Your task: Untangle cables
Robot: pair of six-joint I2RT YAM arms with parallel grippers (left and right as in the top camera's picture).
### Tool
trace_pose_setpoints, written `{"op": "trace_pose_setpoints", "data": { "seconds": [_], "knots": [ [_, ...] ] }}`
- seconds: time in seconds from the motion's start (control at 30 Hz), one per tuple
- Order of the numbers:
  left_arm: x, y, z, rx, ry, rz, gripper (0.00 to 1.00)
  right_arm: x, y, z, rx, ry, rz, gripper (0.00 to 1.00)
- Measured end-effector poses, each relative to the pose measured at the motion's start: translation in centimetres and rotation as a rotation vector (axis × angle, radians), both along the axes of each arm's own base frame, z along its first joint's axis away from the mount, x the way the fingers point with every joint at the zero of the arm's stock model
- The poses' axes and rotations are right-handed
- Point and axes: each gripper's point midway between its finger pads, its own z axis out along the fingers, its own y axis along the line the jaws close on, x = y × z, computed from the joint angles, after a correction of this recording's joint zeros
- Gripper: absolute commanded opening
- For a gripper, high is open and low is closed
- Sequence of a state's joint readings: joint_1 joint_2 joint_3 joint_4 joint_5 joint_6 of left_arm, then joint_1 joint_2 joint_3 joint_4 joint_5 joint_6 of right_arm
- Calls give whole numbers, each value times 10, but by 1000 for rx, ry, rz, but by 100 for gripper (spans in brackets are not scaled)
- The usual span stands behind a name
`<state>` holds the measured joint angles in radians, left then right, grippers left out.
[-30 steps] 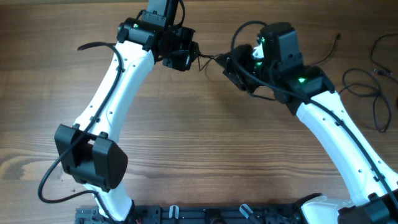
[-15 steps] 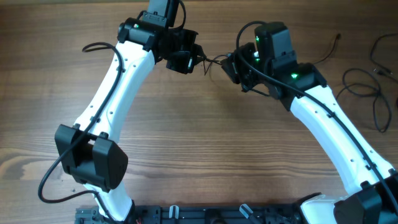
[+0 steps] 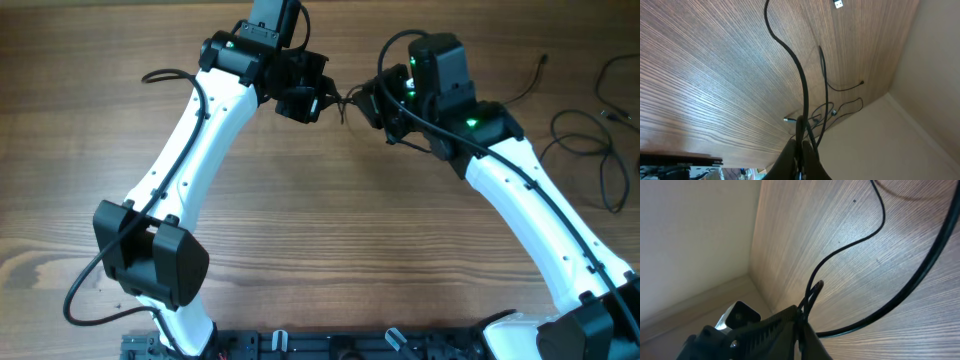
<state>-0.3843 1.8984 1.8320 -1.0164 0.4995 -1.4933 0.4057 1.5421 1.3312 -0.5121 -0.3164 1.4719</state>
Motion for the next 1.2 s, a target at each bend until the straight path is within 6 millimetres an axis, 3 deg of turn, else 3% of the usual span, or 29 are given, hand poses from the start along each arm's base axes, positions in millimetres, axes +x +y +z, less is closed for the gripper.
{"op": "trace_pose_setpoints", "data": {
  "seconds": [0.17, 0.33, 0.7, 0.8, 0.93, 1.2],
  "knots": [
    [0, 0, 0, 0, 0, 0, 4, 0, 1, 0, -7, -7, 8, 9],
    [0, 0, 0, 0, 0, 0, 4, -1, 2, 0, -13, -12, 13, 17],
    [0, 0, 0, 0, 0, 0, 4, -2, 4, 0, -21, -18, 21, 11],
    [0, 0, 0, 0, 1, 0, 4, -2, 4, -1, -28, -24, 28, 14],
    [0, 0, 0, 0, 0, 0, 4, -2, 4, -1, -32, -28, 32, 26],
    [0, 0, 0, 0, 0, 0, 4, -3, 4, -1, -34, -26, 33, 22]
  ]
}}
